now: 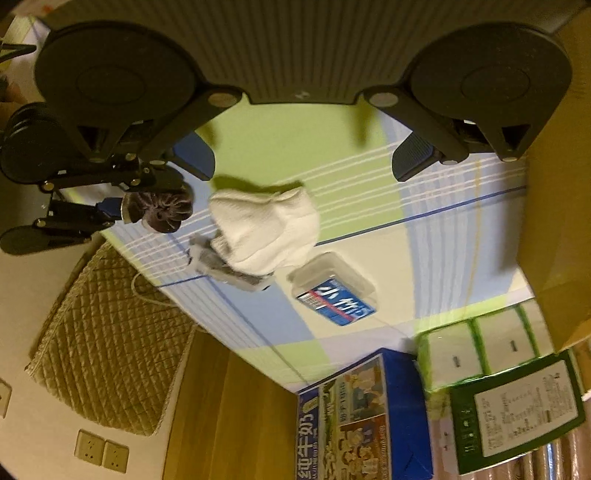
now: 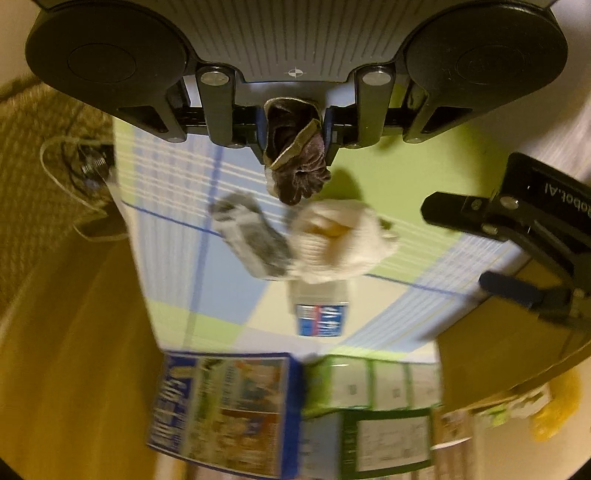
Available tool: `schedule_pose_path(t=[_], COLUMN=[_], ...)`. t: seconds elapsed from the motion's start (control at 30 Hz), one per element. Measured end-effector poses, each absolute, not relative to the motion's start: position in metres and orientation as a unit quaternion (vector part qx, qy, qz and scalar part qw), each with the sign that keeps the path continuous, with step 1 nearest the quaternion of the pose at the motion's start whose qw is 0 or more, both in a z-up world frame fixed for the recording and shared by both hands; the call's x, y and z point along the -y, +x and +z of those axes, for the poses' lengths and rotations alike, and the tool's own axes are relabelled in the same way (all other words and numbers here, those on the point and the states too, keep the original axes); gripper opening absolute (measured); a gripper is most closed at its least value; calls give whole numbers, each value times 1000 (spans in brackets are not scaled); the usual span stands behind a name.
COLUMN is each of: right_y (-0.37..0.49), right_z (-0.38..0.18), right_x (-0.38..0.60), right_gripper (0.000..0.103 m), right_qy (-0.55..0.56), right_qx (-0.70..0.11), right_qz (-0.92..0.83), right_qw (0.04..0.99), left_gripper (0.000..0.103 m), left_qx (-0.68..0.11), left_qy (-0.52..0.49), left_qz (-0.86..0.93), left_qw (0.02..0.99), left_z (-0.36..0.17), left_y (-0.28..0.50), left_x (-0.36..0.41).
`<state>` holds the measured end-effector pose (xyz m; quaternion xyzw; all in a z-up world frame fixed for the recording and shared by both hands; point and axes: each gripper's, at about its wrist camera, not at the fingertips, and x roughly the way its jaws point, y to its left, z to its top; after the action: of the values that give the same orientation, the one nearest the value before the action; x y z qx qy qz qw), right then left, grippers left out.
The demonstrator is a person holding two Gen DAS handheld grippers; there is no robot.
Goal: Organize objects
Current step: 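Grasp the brown scrunchie with the right gripper, then grasp the white knit cloth with the left gripper while the right holds the scrunchie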
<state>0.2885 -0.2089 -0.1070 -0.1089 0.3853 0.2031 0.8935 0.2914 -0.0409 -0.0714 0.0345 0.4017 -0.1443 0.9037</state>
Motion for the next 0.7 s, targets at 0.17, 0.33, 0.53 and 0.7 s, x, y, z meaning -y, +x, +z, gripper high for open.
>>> schedule_pose_path(t=[0.17,0.33,0.53,0.7], right_y=[295,297,297,295], right_z=[-104,-102,-102,-100], right_x=[227,232,228,226], right_gripper=[25,25,25,24], right_qy=[-73,-56,-53,-47], right_qx=[-391,-394,-397,-400], right_qz=[167,157,154,156], right_qw=[902,904,903,902], left_gripper=[93,81,56,32], left_qx=[-394,-383,-395,-396], left_qy=[2,6,5,57], left_qz=[-172,-178,-172,-188], left_qw=[903,907,903,897], left_z=[-78,-83,-90,-89], left_y=[305,320,336,328], left_x=[48,60,67,78])
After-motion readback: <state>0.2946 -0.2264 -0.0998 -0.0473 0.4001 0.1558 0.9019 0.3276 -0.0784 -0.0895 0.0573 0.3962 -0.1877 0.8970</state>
